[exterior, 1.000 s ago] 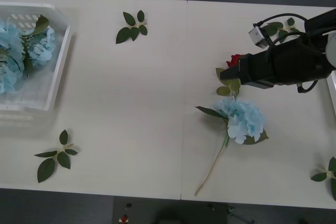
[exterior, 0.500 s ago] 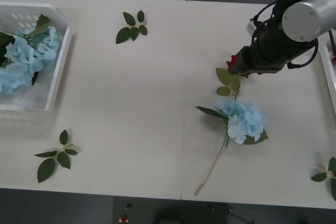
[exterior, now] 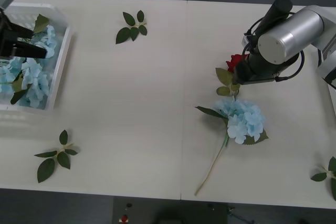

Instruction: Put the red flowers into the right box and the blue flowers into the left box

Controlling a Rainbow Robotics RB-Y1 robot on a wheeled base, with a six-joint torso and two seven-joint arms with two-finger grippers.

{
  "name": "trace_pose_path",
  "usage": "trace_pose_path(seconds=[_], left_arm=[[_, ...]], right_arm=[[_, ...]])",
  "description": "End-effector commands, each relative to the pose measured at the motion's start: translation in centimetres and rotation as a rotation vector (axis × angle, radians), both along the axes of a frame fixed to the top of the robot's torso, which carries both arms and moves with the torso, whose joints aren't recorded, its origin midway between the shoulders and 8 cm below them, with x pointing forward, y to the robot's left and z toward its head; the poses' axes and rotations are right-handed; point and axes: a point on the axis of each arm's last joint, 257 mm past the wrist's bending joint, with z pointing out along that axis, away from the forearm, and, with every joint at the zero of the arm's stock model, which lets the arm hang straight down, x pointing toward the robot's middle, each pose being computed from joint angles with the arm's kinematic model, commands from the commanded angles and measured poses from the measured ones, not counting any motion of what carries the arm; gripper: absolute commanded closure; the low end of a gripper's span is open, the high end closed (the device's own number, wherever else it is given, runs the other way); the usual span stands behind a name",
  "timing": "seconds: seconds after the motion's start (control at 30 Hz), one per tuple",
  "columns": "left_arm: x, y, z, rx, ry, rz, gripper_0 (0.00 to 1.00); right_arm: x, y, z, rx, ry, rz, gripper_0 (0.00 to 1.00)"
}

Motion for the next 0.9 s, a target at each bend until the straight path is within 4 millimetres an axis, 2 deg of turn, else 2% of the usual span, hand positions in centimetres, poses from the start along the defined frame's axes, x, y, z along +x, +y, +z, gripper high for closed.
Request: trace_pose_path(seconds=[0.03,0.13,0.17,0.27,0.37,0.53,0.63,0.7,0.77,0.8,0.83,0.87,0.9], left_arm=[[0.7,-7.4,-0.6,-0.108,0.037,0.007,0.0],[0.3,-12.0,-1.3,-0.174,0.071,-0.012,0.0],[0.1,-13.0,-1.3,-0.19,0.078,-0.02,0.0],[-0.9,-18.0,-0.8,-0.284,0.09,-0.055,0.0],[-1.8,-20.9,0.2,-0.335,0.004,-0.072,0.0],[-5.2,-23.1,0.3,-0.366,-0.096,-0.102,0.0],[-7.1,-22.9,0.7,-0.33,-0.125,-0.131,0.0],[-8.0,-22.4,0.9,-0.29,-0.145,-0.153,0.0],[-9.3,-21.9,1.4,-0.245,-0.169,-0.176,0.0],[-9.5,-21.8,1.5,-0.24,-0.172,-0.18,0.0],[-10.0,-21.7,1.7,-0.237,-0.171,-0.185,0.0],[-10.3,-21.6,1.8,-0.236,-0.169,-0.187,0.0],[-10.4,-21.5,1.9,-0.237,-0.167,-0.189,0.0]], right_arm=[[1.5,1.4,-0.3,0.005,-0.046,0.004,0.18],[1.9,1.6,-1.5,0.015,-0.046,-0.007,0.18],[1.9,1.6,-1.8,0.016,-0.044,-0.008,0.18],[2.1,1.5,-2.3,0.002,-0.046,-0.01,0.18],[2.2,1.5,-2.6,-0.006,-0.048,-0.016,0.18],[2.7,1.1,-3.6,-0.014,-0.057,-0.033,0.18],[3.2,0.9,-4.0,-0.012,-0.067,-0.042,0.22],[3.5,0.7,-4.2,-0.005,-0.073,-0.052,0.28],[3.7,0.6,-4.6,0.001,-0.074,-0.062,0.46],[3.7,0.5,-4.8,0.001,-0.071,-0.066,0.5],[3.8,0.4,-4.9,0.003,-0.073,-0.069,0.6],[3.8,0.3,-5.1,0.003,-0.071,-0.075,0.75],[3.8,0.4,-5.1,0.005,-0.071,-0.075,0.83]])
